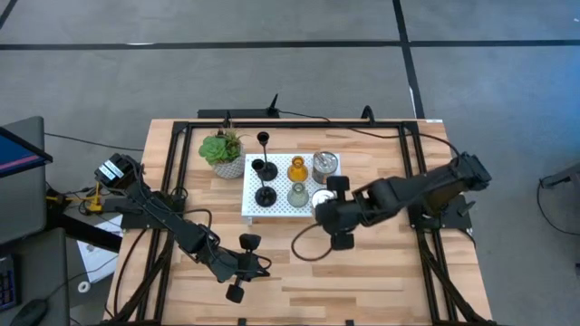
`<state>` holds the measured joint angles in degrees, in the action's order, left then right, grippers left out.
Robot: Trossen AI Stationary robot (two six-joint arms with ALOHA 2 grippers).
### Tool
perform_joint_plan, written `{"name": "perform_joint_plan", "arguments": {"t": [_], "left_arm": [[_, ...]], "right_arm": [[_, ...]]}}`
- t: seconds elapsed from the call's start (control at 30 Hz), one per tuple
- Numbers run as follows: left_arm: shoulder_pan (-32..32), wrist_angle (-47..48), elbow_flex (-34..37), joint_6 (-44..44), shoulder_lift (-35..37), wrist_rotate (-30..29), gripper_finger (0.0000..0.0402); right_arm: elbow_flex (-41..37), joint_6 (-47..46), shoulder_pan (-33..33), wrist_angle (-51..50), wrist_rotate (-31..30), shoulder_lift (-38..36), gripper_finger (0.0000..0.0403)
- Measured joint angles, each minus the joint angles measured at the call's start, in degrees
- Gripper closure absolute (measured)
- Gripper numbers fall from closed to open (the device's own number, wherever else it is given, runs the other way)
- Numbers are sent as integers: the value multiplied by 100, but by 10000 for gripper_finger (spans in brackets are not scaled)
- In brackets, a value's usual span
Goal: Pick & Place candle stick holders
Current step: Align the green scented candle with the orange scented candle on the shelf
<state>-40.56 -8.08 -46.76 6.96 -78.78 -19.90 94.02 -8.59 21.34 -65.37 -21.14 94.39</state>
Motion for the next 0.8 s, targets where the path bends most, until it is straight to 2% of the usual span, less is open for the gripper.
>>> {"name": "perform_joint_plan", "arguments": {"t": [0.27, 0.8], "left_arm": [[0, 0, 0, 0, -2, 0, 399], [0, 2, 0, 2, -2, 0, 399]], "right_arm": [[0, 108, -358, -132, -5, -2, 403], [11, 164, -671, -328, 29, -15, 403]]}}
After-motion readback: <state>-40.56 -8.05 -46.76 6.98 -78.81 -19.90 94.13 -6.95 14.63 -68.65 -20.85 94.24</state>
